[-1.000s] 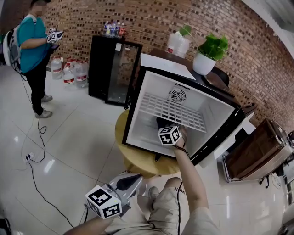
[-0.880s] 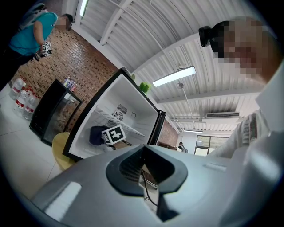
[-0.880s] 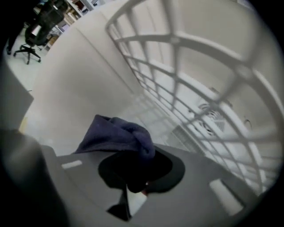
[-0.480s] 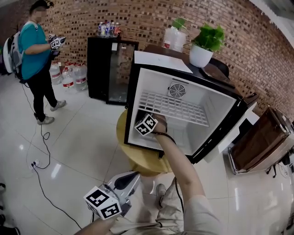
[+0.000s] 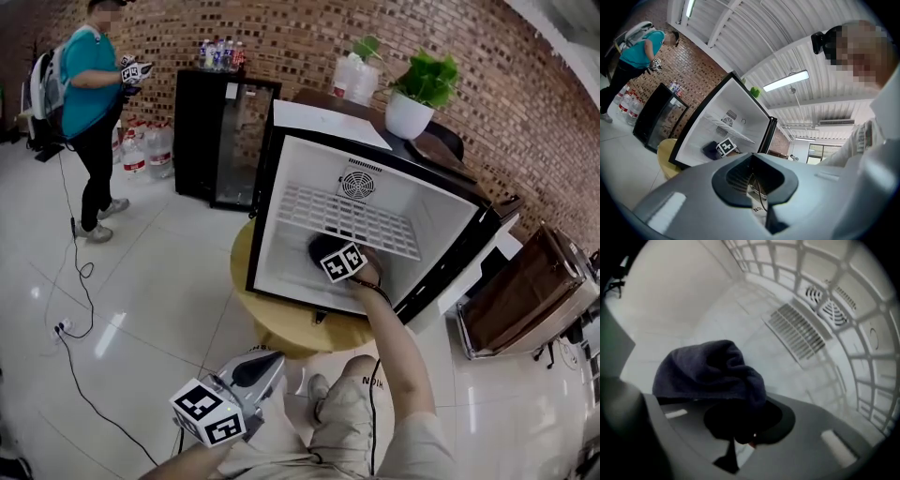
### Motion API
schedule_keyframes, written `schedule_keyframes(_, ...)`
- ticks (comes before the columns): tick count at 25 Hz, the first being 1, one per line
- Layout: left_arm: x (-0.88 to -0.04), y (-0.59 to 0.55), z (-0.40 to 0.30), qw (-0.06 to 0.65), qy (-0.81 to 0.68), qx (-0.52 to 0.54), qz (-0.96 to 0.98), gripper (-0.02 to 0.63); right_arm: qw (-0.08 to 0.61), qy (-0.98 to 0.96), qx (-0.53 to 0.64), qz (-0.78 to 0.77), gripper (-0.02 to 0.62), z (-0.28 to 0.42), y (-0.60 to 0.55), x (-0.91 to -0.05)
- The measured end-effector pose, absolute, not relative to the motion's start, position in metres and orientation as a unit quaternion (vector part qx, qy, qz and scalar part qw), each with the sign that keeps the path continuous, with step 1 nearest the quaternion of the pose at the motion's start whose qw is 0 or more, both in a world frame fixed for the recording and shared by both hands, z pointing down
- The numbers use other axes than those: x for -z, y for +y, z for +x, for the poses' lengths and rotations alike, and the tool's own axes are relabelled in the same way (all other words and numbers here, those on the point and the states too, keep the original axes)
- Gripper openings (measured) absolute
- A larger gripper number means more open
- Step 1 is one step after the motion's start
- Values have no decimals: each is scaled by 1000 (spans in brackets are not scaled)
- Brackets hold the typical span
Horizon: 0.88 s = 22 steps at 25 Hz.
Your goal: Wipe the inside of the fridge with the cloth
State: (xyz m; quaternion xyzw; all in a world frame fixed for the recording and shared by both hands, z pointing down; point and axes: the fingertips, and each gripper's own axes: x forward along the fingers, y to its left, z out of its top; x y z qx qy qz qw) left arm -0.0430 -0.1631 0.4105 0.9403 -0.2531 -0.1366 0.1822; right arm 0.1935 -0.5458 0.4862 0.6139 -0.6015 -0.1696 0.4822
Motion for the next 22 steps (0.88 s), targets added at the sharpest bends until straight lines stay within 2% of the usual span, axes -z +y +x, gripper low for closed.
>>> schedule_keyframes(5, -416, -159, -34, 191, -246, 131, 941, 2, 491, -568, 116, 650, 38, 242, -533, -485)
schedule_keyframes(11, -415, -157, -27, 188, -240, 129, 944, 2, 507, -565, 119, 640, 38, 245, -526, -479)
schedule_keyframes(22, -414, -156, -24, 187, -233, 128, 946, 2, 425, -704, 31, 568, 40, 127, -521, -487)
